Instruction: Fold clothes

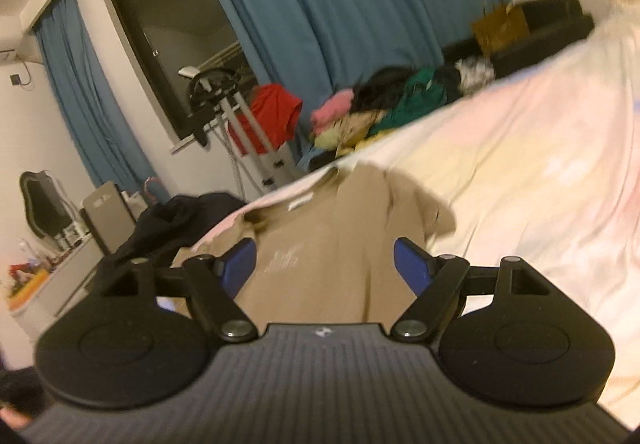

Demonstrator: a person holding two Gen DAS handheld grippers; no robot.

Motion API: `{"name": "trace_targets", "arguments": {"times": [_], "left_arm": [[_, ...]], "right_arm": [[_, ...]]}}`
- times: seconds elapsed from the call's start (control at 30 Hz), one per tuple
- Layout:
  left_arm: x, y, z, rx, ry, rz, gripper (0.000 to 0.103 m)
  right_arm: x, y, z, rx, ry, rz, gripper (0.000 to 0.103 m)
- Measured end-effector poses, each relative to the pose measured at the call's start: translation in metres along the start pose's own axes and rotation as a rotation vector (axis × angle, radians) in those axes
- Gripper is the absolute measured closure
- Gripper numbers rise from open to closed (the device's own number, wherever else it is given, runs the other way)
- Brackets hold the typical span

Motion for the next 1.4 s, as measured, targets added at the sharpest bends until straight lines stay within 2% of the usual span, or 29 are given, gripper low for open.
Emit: {"name": "trace_targets", "arguments": {"times": [0.13, 0.3, 0.37, 0.43, 0.53, 0.63, 0.67, 0.7, 0.8, 0.87, 0.93, 1.03, 1.07, 1.13, 1.2, 1.27, 1.33, 1.37, 1.4], "left_arm": [[0.036, -0.009, 0.036, -0.246, 0.029, 0.048, 0.008], [0.098, -0.026, 0.076, -0.472, 0.046, 0.065, 0.013], [0.125, -0.03, 0.087, -0.546, 0.048, 0.064, 0.02], [0.153, -0.033, 0.093, -0.583, 0.044, 0.067, 0.021], [0.192, -0.038, 0.097, -0.563, -0.017, 0.075, 0.021], [0.224, -0.043, 0.101, -0.554, -0.043, 0.04, 0.021], [0.231, -0.046, 0.102, -0.554, -0.043, 0.025, 0.025], [0.238, -0.048, 0.103, -0.555, -0.042, 0.009, 0.029], [0.25, -0.055, 0.107, -0.569, -0.012, -0.03, 0.053], [0.257, -0.06, 0.108, -0.54, -0.024, -0.011, 0.095], [0.255, -0.067, 0.112, -0.501, -0.046, -0.023, 0.097], [0.229, -0.078, 0.126, -0.491, -0.029, -0.142, 0.098], [0.222, -0.08, 0.132, -0.488, -0.049, -0.158, 0.098], [0.218, -0.08, 0.138, -0.407, -0.135, -0.127, 0.098], [0.218, -0.078, 0.138, -0.347, -0.184, -0.089, 0.097], [0.219, -0.075, 0.138, -0.299, -0.219, -0.05, 0.088], [0.208, -0.075, 0.129, -0.267, -0.214, -0.037, 0.082], [0.201, -0.076, 0.123, -0.253, -0.204, -0.035, 0.071], [0.194, -0.077, 0.117, -0.24, -0.195, -0.034, 0.066]], "right_arm": [[0.007, 0.003, 0.004, -0.004, -0.004, 0.007, 0.025], [0.025, 0.013, -0.003, 0.009, 0.013, 0.018, 0.025], [0.036, 0.017, -0.01, 0.029, 0.026, 0.032, 0.025], [0.048, 0.02, -0.016, 0.053, 0.037, 0.042, 0.025], [0.066, 0.022, -0.025, 0.077, 0.051, 0.052, 0.025], [0.083, 0.024, -0.031, 0.092, 0.066, 0.058, 0.025], [0.089, 0.024, -0.033, 0.096, 0.068, 0.061, 0.025], [0.095, 0.025, -0.036, 0.097, 0.075, 0.064, 0.025], [0.111, 0.026, -0.044, 0.113, 0.093, 0.074, 0.025], [0.118, 0.025, -0.049, 0.13, 0.094, 0.076, 0.025], [0.122, 0.024, -0.051, 0.118, 0.111, 0.066, 0.025], [0.125, 0.021, -0.053, 0.101, 0.137, 0.042, 0.025], [0.125, 0.02, -0.053, 0.097, 0.144, 0.033, 0.025], [0.125, 0.018, -0.054, 0.088, 0.16, 0.015, 0.025], [0.125, 0.016, -0.051, 0.065, 0.164, 0.008, 0.025], [0.123, 0.017, -0.047, 0.027, 0.163, 0.005, 0.025], [0.12, 0.018, -0.042, -0.014, 0.165, -0.001, 0.025], [0.118, 0.017, -0.039, -0.032, 0.164, -0.005, 0.025], [0.117, 0.017, -0.036, -0.051, 0.163, -0.009, 0.025]]}}
Point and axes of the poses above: each gripper's, at about its wrist camera, not at the fingertips, and x roughly the way its jaws point, z to its left, y to its underside, the point moved 2 cm from there along x, roughly the way its jaws point, and after that the axes turned 7 degrees about -z, right-handed, at the moved point
